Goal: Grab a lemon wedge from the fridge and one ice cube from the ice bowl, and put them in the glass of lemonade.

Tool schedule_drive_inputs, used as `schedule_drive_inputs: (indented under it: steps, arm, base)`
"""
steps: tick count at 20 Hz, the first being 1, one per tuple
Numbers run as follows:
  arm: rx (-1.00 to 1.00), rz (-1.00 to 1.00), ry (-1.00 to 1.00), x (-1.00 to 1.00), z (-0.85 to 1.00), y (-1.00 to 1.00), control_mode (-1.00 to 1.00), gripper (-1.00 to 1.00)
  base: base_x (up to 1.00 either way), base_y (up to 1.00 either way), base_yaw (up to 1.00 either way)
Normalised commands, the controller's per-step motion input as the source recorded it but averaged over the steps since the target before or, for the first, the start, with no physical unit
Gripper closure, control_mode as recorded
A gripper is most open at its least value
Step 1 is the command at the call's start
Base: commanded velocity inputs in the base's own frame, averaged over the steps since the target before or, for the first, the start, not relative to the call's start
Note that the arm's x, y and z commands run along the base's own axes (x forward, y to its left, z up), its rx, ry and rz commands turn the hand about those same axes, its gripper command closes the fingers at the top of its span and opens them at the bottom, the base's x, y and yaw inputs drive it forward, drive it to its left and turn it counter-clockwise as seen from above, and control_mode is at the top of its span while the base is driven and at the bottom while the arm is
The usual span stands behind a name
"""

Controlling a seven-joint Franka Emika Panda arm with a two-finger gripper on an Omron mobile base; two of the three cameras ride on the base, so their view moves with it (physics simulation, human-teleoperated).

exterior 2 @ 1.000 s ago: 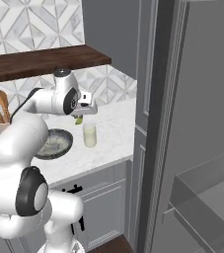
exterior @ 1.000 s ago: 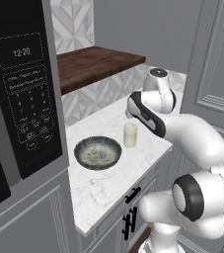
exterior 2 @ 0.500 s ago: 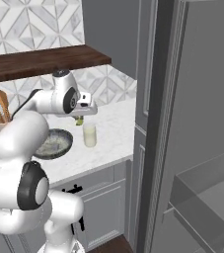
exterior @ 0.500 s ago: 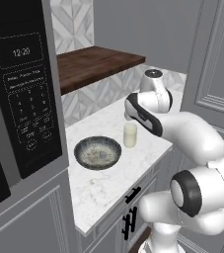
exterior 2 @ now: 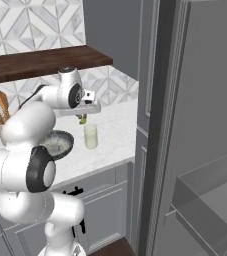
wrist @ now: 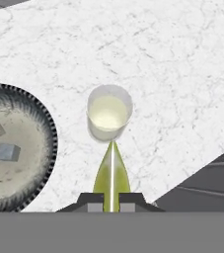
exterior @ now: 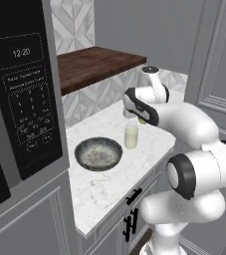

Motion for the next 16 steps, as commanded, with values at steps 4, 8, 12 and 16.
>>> schedule_drive_inputs:
  steps: [4,8,12,16]
  arm:
    - [0.0,0.09,0.07,0.45,0.0,0.0,-1.0,1.0]
    - [0.0,0.11,0.01,0.54,0.0,0.0,-1.0,1.0]
    - [0.0,0.12,0.0,0.44,0.0,0.0,-1.0,1.0]
    - [0.0,0.05,0.0,0.2,-0.01,-0.03,-1.0,1.0]
  base:
    - [0.0,0.0,0.0]
    - [0.0,0.0,0.0]
    - [0.0,0.0,0.0]
    - [0.0,0.0,0.0]
